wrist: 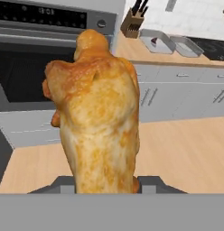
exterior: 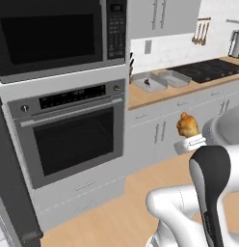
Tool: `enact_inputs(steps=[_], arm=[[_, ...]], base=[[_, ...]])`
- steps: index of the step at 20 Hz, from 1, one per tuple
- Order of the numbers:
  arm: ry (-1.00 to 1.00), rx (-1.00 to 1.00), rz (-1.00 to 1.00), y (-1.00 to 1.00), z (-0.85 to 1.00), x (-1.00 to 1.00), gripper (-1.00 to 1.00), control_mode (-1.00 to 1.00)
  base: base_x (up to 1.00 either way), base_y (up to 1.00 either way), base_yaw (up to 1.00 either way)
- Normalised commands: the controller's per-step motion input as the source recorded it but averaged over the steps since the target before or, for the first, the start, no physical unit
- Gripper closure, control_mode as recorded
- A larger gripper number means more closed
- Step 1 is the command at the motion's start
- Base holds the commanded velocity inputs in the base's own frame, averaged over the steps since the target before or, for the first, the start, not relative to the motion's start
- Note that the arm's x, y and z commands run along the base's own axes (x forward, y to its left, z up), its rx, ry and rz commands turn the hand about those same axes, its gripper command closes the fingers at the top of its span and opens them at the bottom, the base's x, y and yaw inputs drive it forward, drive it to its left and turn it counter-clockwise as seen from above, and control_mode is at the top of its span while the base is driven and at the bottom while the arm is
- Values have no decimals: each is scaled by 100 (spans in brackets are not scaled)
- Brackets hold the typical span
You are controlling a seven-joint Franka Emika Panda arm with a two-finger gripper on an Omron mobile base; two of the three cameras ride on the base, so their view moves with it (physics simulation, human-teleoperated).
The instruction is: Place one potato and one chicken drumstick in each tupperware on the nearby counter, to pack two identical lunches.
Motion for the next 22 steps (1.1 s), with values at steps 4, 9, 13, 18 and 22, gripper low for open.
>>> enact_inputs(steps=[4,9,13,18,22], arm=[[0,0,0,0,0,0,100,100],[0,0,0,0,0,0,100,100],[0,0,0,0,0,0,100,100],[0,0,0,0,0,0,100,100],[0,0,0,0,0,0,100,100]], base=[[100,-100,19],[100,-100,20],[100,-100,23],[100,-100,26],[100,-41,9]])
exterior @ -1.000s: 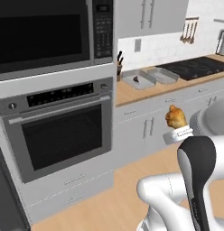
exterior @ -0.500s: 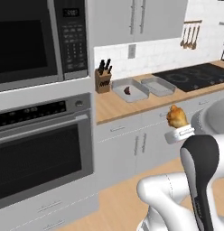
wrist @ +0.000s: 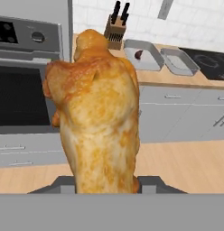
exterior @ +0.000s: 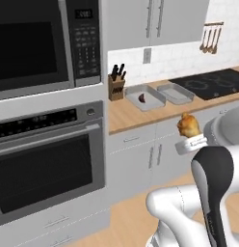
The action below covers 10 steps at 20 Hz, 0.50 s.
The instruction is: Place one potato and one chicken drumstick in each tupperware on the nearby counter, to pack two identical lunches.
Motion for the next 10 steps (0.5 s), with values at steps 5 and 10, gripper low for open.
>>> enact_inputs(steps=[5,10], arm=[[0,0,0,0,0,0,100,100],[0,0,0,0,0,0,100,100]], base=[[100,7,-8],[83,-64,3]])
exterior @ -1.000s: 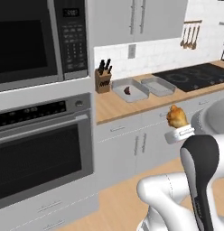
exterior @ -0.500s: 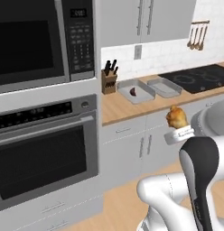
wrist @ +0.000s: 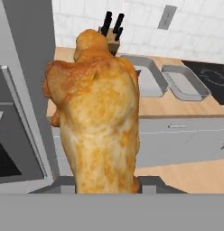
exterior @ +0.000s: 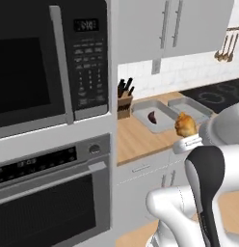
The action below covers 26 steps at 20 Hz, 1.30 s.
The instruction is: Place one potato and one chicken drumstick in each tupperware on the nearby counter, to pack two identical lunches.
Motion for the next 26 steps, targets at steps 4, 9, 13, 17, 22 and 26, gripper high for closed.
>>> enact_inputs(steps=[4,9,13,17,22,26], arm=[[0,0,0,0,0,0,100,100],[0,0,0,0,0,0,100,100],[0,0,0,0,0,0,100,100],[0,0,0,0,0,0,100,100],[0,0,2,-12,-18,0,100,-100],[-1,6,-4,0,-100,35,100,-100]], base=[[66,-100,16],[60,-100,18],[79,-100,25],[100,-88,35],[54,-53,24],[0,0,0]])
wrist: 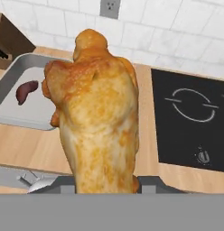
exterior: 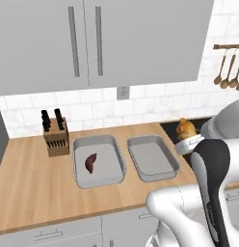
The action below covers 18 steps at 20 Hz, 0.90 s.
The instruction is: Place one potato and one chicken drumstick in each tupperware on the nearby counter, to pack two identical lunches.
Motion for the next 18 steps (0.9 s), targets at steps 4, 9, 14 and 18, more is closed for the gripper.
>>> enact_inputs(steps=[4,9,14,18], arm=[[17,14,-4,0,-100,100,100,-100],[10,13,-3,-1,-100,100,100,-100],[0,1,-1,0,-100,82,100,-100],[8,-3,-8,0,-96,70,100,-100]], base=[[0,0,0],[0,0,0],[0,0,0],[0,0,0]])
